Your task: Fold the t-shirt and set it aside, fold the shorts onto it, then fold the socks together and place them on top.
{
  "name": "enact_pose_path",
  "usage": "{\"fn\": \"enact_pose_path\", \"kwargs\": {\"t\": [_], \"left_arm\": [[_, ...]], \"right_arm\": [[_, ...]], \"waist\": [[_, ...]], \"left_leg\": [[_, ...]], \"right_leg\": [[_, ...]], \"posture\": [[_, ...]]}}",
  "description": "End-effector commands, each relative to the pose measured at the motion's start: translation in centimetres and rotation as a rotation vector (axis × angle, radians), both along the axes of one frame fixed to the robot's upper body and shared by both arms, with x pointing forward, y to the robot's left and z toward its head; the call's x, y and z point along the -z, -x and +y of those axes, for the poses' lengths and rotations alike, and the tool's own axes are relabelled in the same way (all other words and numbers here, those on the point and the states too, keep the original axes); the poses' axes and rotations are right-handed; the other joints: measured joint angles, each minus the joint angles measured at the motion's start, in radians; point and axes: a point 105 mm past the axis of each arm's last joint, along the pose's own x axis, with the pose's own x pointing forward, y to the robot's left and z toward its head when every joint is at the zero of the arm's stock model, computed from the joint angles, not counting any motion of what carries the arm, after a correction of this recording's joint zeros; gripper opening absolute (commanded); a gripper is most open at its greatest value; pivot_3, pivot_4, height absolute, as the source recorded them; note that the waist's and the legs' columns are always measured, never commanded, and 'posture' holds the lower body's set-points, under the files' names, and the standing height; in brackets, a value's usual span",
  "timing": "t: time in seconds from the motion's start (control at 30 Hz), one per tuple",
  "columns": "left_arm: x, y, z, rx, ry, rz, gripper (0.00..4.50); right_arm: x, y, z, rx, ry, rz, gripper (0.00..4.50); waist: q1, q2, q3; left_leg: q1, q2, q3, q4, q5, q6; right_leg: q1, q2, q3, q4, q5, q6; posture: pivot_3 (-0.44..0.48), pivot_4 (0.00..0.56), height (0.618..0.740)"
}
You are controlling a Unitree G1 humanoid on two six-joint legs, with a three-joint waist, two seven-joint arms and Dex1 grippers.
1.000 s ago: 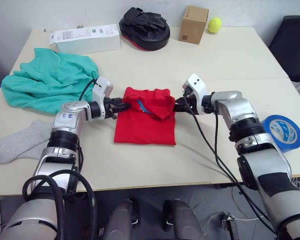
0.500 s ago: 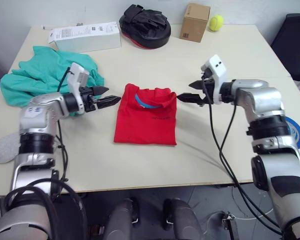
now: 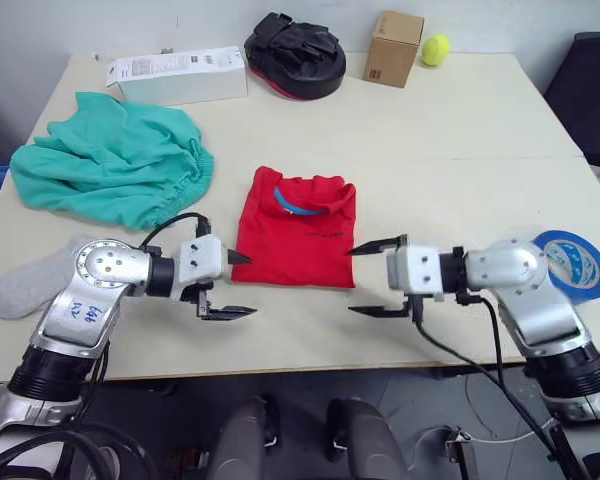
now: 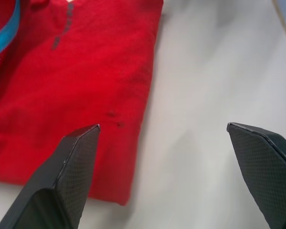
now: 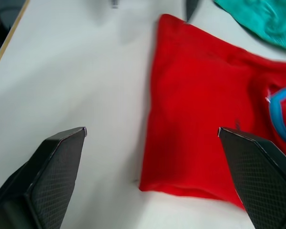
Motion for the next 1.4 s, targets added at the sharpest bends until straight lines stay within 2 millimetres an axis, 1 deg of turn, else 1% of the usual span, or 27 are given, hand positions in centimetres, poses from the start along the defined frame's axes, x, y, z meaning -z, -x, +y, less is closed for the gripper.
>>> {"fn": "enact_pose_path", "kwargs": {"t": [0.03,0.13,0.17,0.23,0.27,0.4,0.47,0.57,0.63,0.77,0.87,0.97,1.1,1.17,1.27,1.3,1.4], "left_arm": [[0.5,-0.4,-0.1,0.001,-0.046,-0.073,4.47],[1.0,-0.8,0.0,-0.005,-0.065,-0.091,4.47],[1.1,-0.9,0.0,-0.014,-0.065,-0.093,4.30],[1.7,-1.0,0.0,-0.018,-0.078,-0.082,3.93],[1.9,-0.9,0.0,-0.016,-0.085,-0.077,3.60],[2.5,-1.1,-0.4,-0.017,-0.076,-0.068,2.30],[2.5,-1.3,-0.5,-0.022,-0.067,-0.069,1.64],[2.5,-1.3,-0.7,-0.015,-0.070,-0.070,0.70],[2.5,-1.3,-0.7,-0.008,-0.071,-0.066,0.04],[2.2,-1.0,-0.6,0.000,-0.059,-0.052,0.01],[2.0,0.0,-0.8,0.034,-0.027,0.002,0.01],[1.8,2.5,-0.9,0.101,0.016,0.123,0.01],[2.0,6.2,-0.4,0.180,0.007,0.297,0.01],[2.1,7.4,-0.2,0.194,0.002,0.344,0.01],[2.7,7.9,-0.1,0.177,-0.004,0.351,0.01],[3.0,8.0,-0.1,0.172,-0.008,0.349,0.01],[4.1,8.2,-0.3,0.159,-0.006,0.353,0.01]], "right_arm": [[0.8,-1.0,0.4,0.007,0.032,-0.129,4.50],[1.6,-2.1,0.9,0.027,0.037,-0.170,4.50],[2.1,-2.6,1.2,0.040,0.042,-0.174,4.50],[3.2,-3.4,1.2,0.059,0.073,-0.176,4.13],[3.6,-3.6,1.2,0.063,0.085,-0.177,3.89],[4.1,-4.1,0.8,0.056,0.101,-0.181,2.51],[4.1,-4.2,0.5,0.058,0.101,-0.175,1.79],[4.0,-4.0,0.3,0.043,0.104,-0.158,0.75],[3.9,-3.8,0.2,0.039,0.101,-0.143,0.04],[3.5,-3.0,0.1,0.022,0.082,-0.103,0.01],[3.2,-1.6,-0.1,-0.018,0.073,-0.049,0.01],[3.0,0.8,-0.6,-0.098,0.080,0.031,0.01],[3.0,3.9,-1.4,-0.190,0.108,0.123,0.01],[3.3,5.1,-1.8,-0.212,0.120,0.156,0.01],[4.0,6.0,-2.3,-0.216,0.140,0.173,0.01],[4.2,6.1,-2.4,-0.218,0.147,0.172,0.01],[4.9,6.2,-2.9,-0.225,0.186,0.147,0.01]], "waist": [[0.000,0.000,0.000],[-0.001,-0.001,0.000],[-0.001,-0.001,0.000],[-0.005,-0.001,-0.001],[-0.004,-0.001,-0.001],[-0.001,-0.002,-0.001],[-0.001,-0.002,-0.001],[0.000,-0.002,-0.001],[0.000,-0.002,-0.001],[0.001,-0.002,-0.001],[0.002,-0.002,-0.001],[0.000,-0.002,-0.001],[-0.001,-0.001,-0.001],[0.000,-0.001,-0.001],[0.003,-0.001,-0.001],[0.004,-0.001,-0.001],[0.004,-0.001,-0.001]], "left_leg": [[0.000,0.000,0.000,0.000,0.000,0.001],[0.000,0.000,0.000,0.000,0.001,0.001],[0.001,0.001,0.000,0.000,0.001,0.001],[0.001,0.001,0.000,0.001,0.002,0.001],[0.001,0.001,0.000,0.001,0.003,0.001],[0.007,0.001,0.000,0.001,0.003,0.001],[0.015,0.001,-0.001,-0.001,0.002,0.001],[0.016,0.001,-0.003,-0.001,-0.001,-0.003],[0.016,0.001,-0.003,-0.001,0.000,-0.002],[0.015,0.001,-0.003,-0.001,0.001,0.000],[0.015,0.001,-0.004,-0.001,0.000,0.001],[0.014,0.001,-0.004,-0.001,0.000,0.001],[0.015,0.002,-0.004,-0.002,-0.001,0.001],[0.015,0.002,-0.004,-0.002,-0.001,0.001],[0.015,0.002,-0.005,-0.003,-0.003,-0.002],[0.015,0.002,-0.005,-0.003,-0.004,-0.004],[0.015,0.002,-0.005,-0.003,-0.005,-0.004]], "right_leg": [[0.000,0.000,0.000,0.001,0.000,0.000],[-0.001,0.000,0.000,0.001,0.000,0.000],[0.000,0.000,0.000,0.002,0.000,0.000],[0.000,0.000,0.000,0.003,0.000,0.000],[0.000,0.001,0.000,0.003,0.000,0.000],[0.005,0.000,0.000,0.003,0.000,0.000],[0.015,0.000,-0.001,0.000,-0.001,-0.001],[0.015,-0.001,-0.001,0.000,-0.001,-0.001],[0.015,-0.001,-0.002,0.000,-0.001,-0.001],[0.015,-0.001,-0.002,0.000,-0.001,-0.001],[0.015,-0.001,-0.003,-0.001,-0.001,-0.001],[0.015,-0.001,-0.003,-0.001,-0.001,-0.001],[0.016,-0.001,-0.003,-0.004,-0.001,-0.001],[0.016,-0.001,-0.003,-0.005,-0.001,-0.001],[0.017,-0.001,-0.003,-0.006,-0.001,-0.001],[0.017,-0.001,-0.003,-0.006,-0.001,-0.001],[0.017,-0.001,-0.003,-0.008,-0.001,-0.001]], "posture": [[0.000,0.150,0.740],[0.000,0.150,0.740],[0.000,0.150,0.740],[0.000,0.150,0.740],[0.000,0.150,0.740],[0.000,0.150,0.740],[0.000,0.150,0.740],[0.000,0.150,0.740],[0.000,0.150,0.740],[0.000,0.150,0.740],[0.000,0.150,0.740],[0.000,0.150,0.740],[0.000,0.150,0.740],[0.000,0.150,0.740],[0.000,0.150,0.740],[0.000,0.150,0.740],[0.000,0.150,0.740]]}}
